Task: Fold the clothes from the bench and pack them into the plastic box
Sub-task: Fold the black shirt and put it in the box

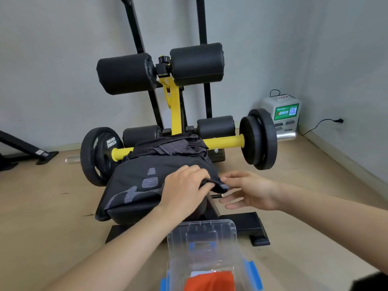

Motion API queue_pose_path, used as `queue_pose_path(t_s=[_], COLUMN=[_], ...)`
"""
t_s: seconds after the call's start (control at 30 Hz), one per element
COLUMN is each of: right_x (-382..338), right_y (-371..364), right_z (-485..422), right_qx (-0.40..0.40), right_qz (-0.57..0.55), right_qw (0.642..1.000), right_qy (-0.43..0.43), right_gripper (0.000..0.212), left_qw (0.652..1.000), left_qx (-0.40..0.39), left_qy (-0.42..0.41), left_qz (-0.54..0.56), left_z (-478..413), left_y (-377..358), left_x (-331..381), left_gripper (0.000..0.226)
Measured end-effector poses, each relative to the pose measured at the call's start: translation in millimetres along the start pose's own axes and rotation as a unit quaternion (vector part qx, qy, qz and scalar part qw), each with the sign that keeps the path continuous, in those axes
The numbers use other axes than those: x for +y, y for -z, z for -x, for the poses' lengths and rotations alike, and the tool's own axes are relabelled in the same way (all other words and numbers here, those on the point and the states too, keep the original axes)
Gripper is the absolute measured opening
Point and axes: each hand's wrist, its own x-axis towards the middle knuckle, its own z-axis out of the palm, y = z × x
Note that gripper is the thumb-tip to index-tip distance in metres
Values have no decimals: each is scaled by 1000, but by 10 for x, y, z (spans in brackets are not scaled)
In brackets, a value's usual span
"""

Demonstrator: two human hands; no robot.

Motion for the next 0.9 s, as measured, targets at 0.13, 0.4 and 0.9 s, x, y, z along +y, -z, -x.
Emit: queue_pose_path(t_s=[0.13,0.4,0.9], right_x=[-83,-195,-294], right_y=[12,56,480], right_z=[47,91,79], right_qx=[-50,-42,136], right_qz=[-120,-127,47], right_qw=[992,983,967], right_qy=[6,124,211], right_gripper=[50,55,47], left_qw=[992,987,991], left_qx=[54,8,-81], left_qy=[79,36,41], left_qz=[77,155,95], left_z=[-49,43,145], left_y=[-11,-1,425], left_x=[48,188,-331], left_gripper=[24,33,58])
